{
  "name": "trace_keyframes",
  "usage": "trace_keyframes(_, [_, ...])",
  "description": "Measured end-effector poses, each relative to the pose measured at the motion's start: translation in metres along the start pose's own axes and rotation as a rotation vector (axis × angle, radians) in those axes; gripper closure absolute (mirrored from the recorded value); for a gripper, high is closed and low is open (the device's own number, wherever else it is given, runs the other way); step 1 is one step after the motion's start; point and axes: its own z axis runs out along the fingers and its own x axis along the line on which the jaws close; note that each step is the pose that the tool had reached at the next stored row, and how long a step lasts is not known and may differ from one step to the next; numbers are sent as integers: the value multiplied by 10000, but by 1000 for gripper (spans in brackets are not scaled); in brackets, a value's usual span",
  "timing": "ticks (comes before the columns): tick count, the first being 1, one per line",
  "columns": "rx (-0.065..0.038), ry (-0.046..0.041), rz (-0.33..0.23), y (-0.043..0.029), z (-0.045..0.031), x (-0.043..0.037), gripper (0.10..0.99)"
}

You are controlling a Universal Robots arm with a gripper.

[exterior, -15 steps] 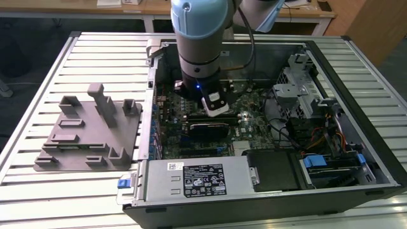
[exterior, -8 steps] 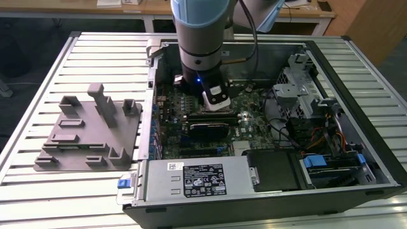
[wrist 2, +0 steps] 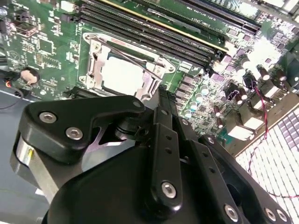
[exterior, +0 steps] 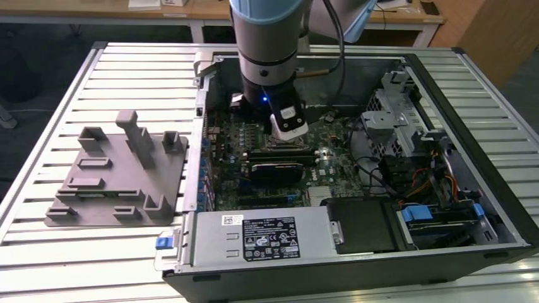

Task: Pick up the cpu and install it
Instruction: 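Install the second cpu locking lever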

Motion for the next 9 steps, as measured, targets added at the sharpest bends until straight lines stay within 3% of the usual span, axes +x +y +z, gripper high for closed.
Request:
trace_keyframes(3, [45,8,14,14,-19,-43,980])
trace_keyframes(9, [232,39,76,25,-18,-128,980])
